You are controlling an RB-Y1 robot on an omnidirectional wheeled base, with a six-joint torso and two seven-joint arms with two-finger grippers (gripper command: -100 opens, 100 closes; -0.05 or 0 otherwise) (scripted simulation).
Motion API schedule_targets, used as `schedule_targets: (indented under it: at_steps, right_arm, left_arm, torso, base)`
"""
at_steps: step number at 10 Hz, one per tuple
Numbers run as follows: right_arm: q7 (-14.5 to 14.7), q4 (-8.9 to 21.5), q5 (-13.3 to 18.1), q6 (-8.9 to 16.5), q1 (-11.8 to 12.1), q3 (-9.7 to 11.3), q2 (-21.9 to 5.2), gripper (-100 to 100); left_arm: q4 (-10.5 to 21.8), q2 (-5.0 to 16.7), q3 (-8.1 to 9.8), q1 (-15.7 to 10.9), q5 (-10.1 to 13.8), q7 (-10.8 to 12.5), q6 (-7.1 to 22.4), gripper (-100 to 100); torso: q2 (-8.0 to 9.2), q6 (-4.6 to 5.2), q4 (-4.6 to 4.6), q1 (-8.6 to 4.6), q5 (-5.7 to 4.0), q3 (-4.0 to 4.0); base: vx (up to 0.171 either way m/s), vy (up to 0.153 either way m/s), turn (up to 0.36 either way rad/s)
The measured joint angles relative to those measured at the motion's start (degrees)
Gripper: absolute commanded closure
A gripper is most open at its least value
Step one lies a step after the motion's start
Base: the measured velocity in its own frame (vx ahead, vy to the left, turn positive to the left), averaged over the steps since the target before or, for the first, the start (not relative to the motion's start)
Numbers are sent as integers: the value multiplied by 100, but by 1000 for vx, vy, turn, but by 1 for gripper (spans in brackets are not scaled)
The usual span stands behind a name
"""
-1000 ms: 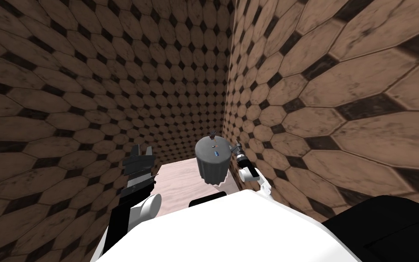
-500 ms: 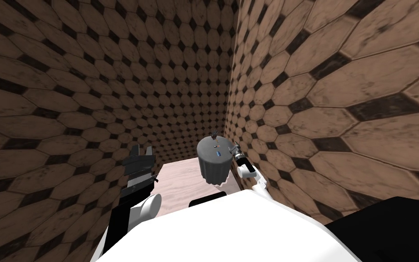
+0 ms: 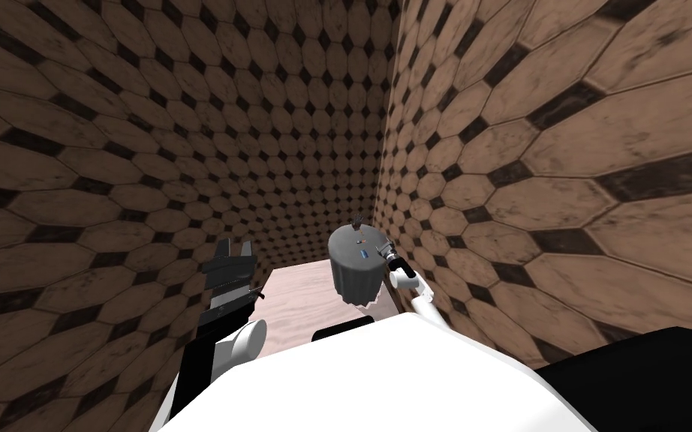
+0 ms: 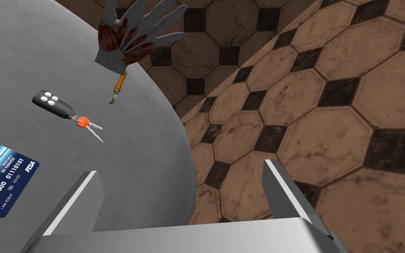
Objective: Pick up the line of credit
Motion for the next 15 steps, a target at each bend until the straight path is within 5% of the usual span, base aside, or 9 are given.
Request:
schedule_targets:
  at_steps: [9, 15]
  right_arm:
    - [-728, 1006, -353, 1066, -626, -250, -2, -100]
    - [-1247, 2029, -666, 1808, -1211, -477, -59, -100]
  left_arm:
    - [0, 0, 0, 0, 0, 0, 0, 0]
    - [0, 0, 0, 0, 0, 0, 0, 0]
  torso:
    - [1, 2, 0, -1, 0, 0]
    - [-5, 2, -1, -1, 0, -3]
  base:
    - [19, 26, 21]
    - [30, 27, 20]
